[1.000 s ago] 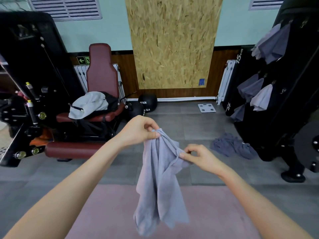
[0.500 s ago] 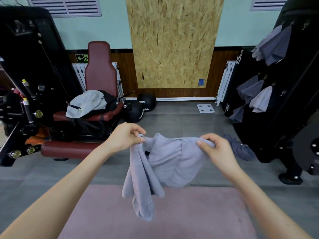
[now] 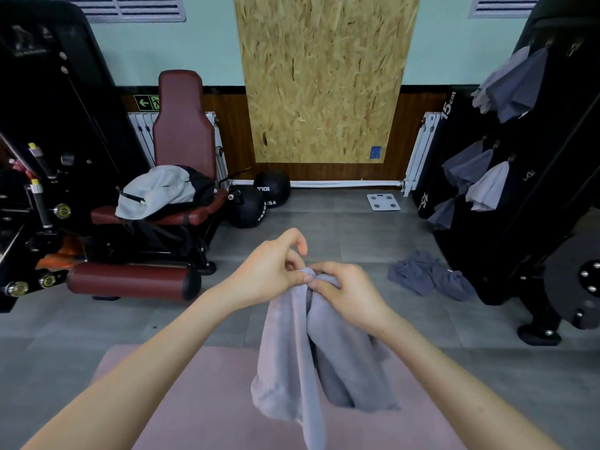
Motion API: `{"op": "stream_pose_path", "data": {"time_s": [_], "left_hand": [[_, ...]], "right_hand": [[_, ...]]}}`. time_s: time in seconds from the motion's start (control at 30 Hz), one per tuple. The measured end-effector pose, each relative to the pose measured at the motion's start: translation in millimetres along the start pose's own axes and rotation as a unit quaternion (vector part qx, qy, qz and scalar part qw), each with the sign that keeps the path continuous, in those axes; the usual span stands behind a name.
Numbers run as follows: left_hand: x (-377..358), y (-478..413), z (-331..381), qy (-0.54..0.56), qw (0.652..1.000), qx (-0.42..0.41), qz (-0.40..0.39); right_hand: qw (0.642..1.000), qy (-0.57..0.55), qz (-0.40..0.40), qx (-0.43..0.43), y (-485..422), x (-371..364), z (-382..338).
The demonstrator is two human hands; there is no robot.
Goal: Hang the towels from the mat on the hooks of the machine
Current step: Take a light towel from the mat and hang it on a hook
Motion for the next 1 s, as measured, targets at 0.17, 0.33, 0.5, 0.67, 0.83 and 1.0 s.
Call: {"op": "stream_pose_path", "data": {"time_s": [0.17,0.33,0.5,0.67,0.83,1.0], "left_hand": [[-3,5,-15,0.070,0.997,0.037,-0.014],[-15,19,-43,0.163,0.983,0.066,-0.059],[-39,29,-62,0.118,0.987,0.055,-0.097],[-52,38,-104,0.037,0.991,0.082,-0.096],[-48,44,-144,-0.023,0.987,0.127,-0.092],[-43,49,-166,-0.089,0.979,0.143,-0.112]], "right_hand": [[0.996,0.046,0.077,-0.005,7,22,9],[0.991,-0.016,0.132,-0.031,12,70,23],[0.981,-0.030,0.185,-0.039,12,105,30],[0.965,-0.056,0.246,-0.075,12,131,50],[0.940,-0.080,0.286,-0.166,24,122,105],[0.895,-0.086,0.343,-0.271,45,121,158]]}}
Point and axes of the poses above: each hand's wrist, its own y-axis away from the middle knuckle, its own x-axis out of the back of the hand, z = x × y, the point moved 8 cm from there along -y, towards the middle knuckle, and after that the axes turned 4 degrees about y, right-handed, at the moved point
